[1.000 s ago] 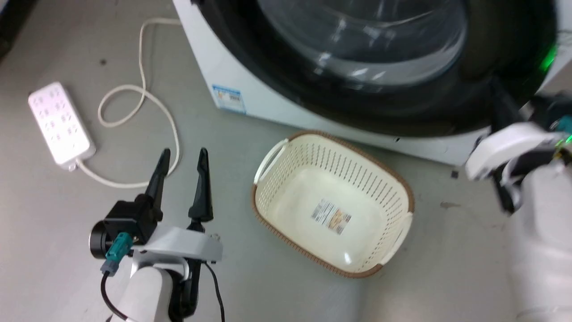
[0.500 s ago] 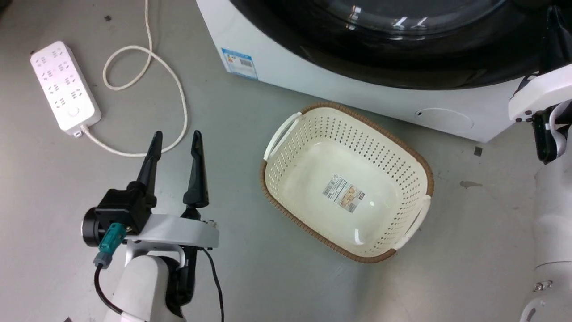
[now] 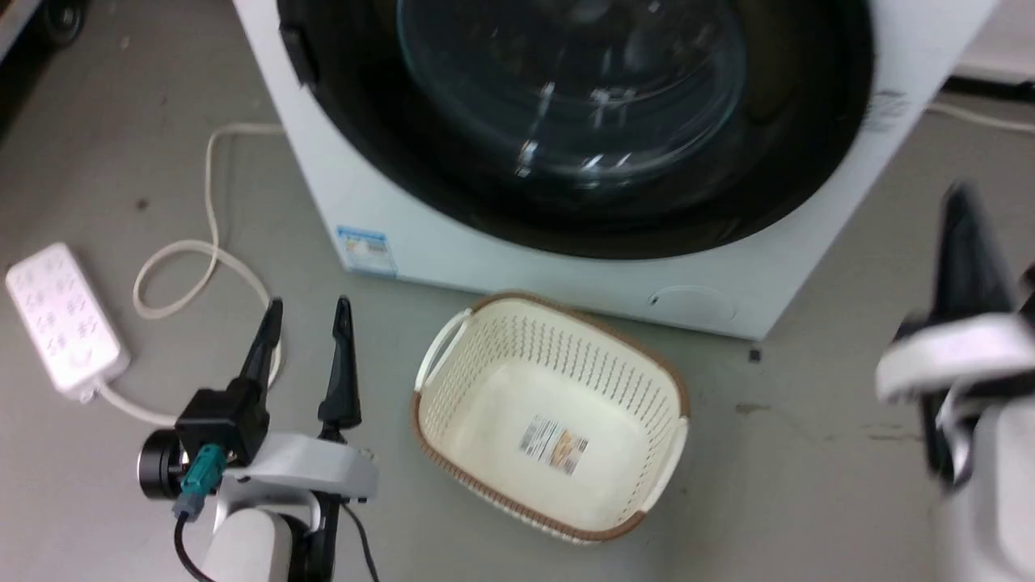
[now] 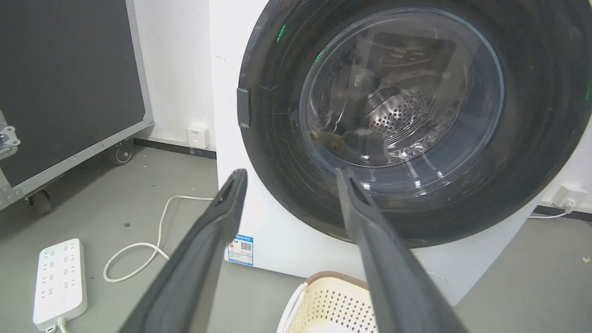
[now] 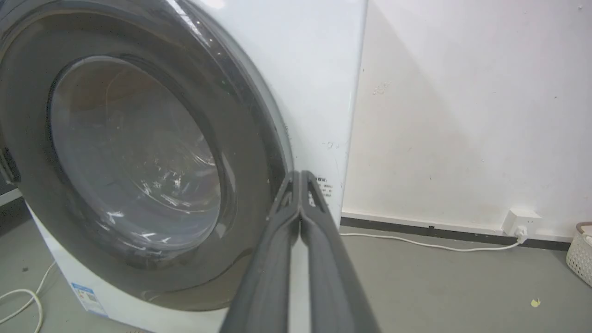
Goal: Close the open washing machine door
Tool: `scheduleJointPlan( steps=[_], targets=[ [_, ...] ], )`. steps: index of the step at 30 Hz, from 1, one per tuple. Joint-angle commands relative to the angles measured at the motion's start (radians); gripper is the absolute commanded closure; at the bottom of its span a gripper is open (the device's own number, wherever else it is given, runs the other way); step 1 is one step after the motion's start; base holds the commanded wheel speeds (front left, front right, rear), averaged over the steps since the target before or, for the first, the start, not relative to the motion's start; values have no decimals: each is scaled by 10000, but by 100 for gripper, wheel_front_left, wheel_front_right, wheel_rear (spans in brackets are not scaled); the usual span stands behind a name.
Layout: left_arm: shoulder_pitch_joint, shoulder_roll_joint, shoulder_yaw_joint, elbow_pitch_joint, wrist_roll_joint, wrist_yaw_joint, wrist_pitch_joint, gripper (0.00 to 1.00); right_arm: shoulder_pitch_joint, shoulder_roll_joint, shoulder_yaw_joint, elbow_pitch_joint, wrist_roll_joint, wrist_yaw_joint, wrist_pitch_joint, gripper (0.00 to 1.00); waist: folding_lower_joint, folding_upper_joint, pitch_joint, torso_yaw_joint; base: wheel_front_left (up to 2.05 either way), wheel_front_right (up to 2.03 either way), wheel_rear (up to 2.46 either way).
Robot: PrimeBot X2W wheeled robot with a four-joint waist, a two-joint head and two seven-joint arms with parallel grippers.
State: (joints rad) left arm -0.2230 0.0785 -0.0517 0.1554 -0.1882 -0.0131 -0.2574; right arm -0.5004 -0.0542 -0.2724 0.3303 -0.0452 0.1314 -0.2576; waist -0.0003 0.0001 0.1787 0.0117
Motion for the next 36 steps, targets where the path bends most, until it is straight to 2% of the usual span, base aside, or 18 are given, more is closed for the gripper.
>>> scheduleJointPlan(
  steps=[1,7,15,16,17,36],
  targets=[
    [248,30,71,168,-43,13,-43,0,960,35,371,-301,155,-7,-40,100,3,-1,-900,-663,0,0,0],
    [641,82,-63,653,-40,-10,61,0,3040,37,1330,-779,307,-7,-17,100,3,-1,-1637,-886,0,0,0],
    [915,168,-224,860,-146,-106,404,0,4498,38,1463,-1200,685,-7,283,100,3,-1,-1972,-854,0,0,0],
    [925,175,-239,868,-167,-122,432,0,4591,38,1464,-1225,767,-7,333,82,3,-1,-1981,-839,0,0,0],
    [931,180,-253,874,-184,-130,457,0,4673,38,1459,-1218,881,-7,445,0,3,-1,-1990,-822,0,0,0],
    [792,166,-257,1090,-579,-62,500,0,5028,39,1800,-1624,1323,-7,463,0,3,-1,-2063,-770,0,0,0]
  ],
)
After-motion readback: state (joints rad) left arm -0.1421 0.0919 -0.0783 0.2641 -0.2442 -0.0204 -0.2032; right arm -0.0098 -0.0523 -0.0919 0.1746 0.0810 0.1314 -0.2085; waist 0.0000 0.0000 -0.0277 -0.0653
